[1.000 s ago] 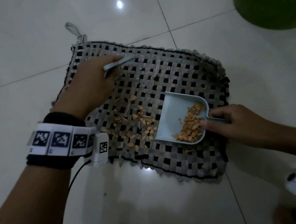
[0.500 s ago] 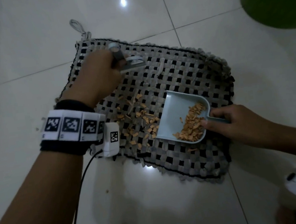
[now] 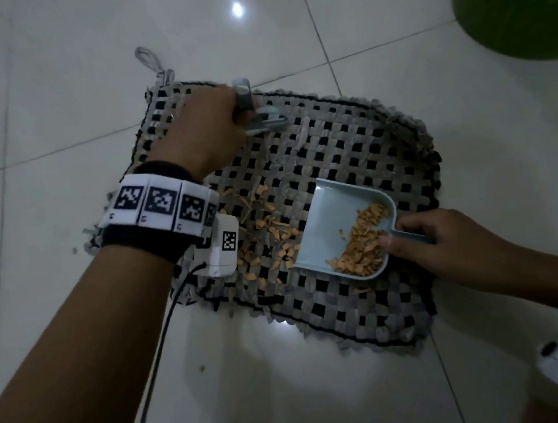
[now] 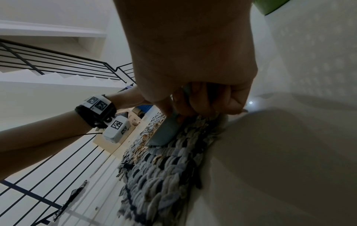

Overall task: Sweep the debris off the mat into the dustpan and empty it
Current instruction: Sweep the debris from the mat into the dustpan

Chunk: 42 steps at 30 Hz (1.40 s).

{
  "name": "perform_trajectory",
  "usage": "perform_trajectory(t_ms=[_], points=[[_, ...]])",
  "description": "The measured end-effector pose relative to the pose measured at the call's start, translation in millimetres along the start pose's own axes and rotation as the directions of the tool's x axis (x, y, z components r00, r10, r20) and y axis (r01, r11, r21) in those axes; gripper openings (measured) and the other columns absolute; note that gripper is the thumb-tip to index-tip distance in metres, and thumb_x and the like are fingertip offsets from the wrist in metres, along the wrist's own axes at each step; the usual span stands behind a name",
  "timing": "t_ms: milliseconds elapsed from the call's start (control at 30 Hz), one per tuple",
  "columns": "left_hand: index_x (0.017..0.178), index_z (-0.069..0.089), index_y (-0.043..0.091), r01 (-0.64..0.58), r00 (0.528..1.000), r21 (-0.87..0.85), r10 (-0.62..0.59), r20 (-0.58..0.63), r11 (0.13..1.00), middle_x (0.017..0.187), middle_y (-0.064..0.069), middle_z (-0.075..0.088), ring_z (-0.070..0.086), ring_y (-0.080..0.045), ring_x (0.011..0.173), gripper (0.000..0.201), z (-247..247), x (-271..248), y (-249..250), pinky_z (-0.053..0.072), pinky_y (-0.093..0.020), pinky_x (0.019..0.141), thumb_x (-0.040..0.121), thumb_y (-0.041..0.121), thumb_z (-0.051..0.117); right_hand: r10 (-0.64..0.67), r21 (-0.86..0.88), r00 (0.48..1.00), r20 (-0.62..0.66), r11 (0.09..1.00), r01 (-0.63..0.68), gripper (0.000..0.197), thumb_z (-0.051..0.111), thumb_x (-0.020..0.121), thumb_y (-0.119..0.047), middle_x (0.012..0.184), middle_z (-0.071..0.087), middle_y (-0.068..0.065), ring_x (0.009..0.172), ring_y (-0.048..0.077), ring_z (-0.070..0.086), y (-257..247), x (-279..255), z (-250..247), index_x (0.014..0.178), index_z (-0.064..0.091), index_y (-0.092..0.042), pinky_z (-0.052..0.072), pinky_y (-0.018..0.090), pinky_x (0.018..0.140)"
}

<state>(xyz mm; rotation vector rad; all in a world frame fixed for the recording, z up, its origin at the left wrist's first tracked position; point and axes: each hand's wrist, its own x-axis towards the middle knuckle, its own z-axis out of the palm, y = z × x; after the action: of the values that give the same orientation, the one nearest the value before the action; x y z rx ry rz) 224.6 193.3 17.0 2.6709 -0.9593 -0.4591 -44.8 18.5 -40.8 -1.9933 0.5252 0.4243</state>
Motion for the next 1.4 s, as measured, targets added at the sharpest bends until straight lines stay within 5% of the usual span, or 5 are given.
perform_trajectory(t_ms=[333, 567, 833, 967, 1400], points=[[0.124, 0.069, 0.021, 0.044, 0.995, -0.046, -0.048, -0.085, 0.998, 0.124, -0.007, 0.066, 0.055, -0.014, 0.103, 0.033, -12.1, -8.9, -16.2, 0.04, -0.028, 0.088, 0.1, 0.008, 0.05, -0.008, -0.015, 1.0, 0.02, 1.0, 0.008, 0.056, 0.051, 0.071, -0.077, 0.091, 0.078, -0.002, 0.079, 0.023, 0.074, 0.1, -5.0, -1.8, 0.094, 0.077, -0.033, 0.058, 0.058, 0.077], [0.109, 0.071, 0.025, 0.035, 0.964, -0.023, -0.028, 0.263, 0.999, 0.104, 0.0, 0.066, 0.059, -0.016, 0.087, 0.024, -19.0, -50.2, -34.9, 0.047, -0.032, 0.075, 0.103, 0.013, 0.052, -0.003, -0.046, 1.0, 0.011, 0.999, 0.004, 0.057, 0.05, 0.07, -0.076, 0.086, 0.077, 0.0, 0.073, 0.023, 0.073, -4.7, -9.3, -2.8, 0.092, 0.078, -0.031, 0.057, 0.058, 0.072], [0.082, 0.054, 0.008, 0.132, 0.967, 0.16, -0.092, -0.238, 0.978, 0.059, -0.006, 0.052, 0.038, -0.015, 0.045, 0.035, 7.1, -97.1, -46.8, 0.025, -0.028, 0.045, 0.108, 0.028, 0.039, -0.012, -0.11, 0.999, 0.038, 0.994, 0.016, 0.058, 0.054, 0.072, -0.077, 0.081, 0.077, 0.001, 0.065, 0.019, 0.071, -19.2, -8.4, -8.2, 0.091, 0.079, -0.029, 0.059, 0.051, 0.062], [0.077, 0.045, 0.016, 0.142, 0.964, 0.181, -0.095, -0.247, 0.973, 0.054, 0.007, 0.033, 0.025, -0.003, 0.046, 0.023, 37.2, -126.5, -15.4, 0.014, -0.021, 0.045, 0.1, 0.016, 0.048, 0.019, -0.185, 0.995, 0.099, 0.983, -0.001, 0.047, 0.054, 0.07, -0.069, 0.067, 0.073, -0.009, 0.043, 0.007, 0.056, -30.3, -7.6, -17.0, 0.087, 0.078, -0.032, 0.041, 0.03, 0.047], [0.099, 0.061, 0.01, 0.049, 0.989, -0.041, -0.055, -0.136, 0.998, 0.074, -0.001, 0.063, 0.058, -0.019, 0.061, 0.023, 78.6, -148.6, 56.8, 0.04, -0.029, 0.055, 0.106, 0.024, 0.044, -0.002, -0.184, 0.998, 0.069, 0.983, 0.015, 0.045, 0.051, 0.072, -0.071, 0.079, 0.076, -0.003, 0.061, 0.011, 0.068, -22.6, -11.1, -5.3, 0.085, 0.075, -0.036, 0.057, 0.05, 0.065]])
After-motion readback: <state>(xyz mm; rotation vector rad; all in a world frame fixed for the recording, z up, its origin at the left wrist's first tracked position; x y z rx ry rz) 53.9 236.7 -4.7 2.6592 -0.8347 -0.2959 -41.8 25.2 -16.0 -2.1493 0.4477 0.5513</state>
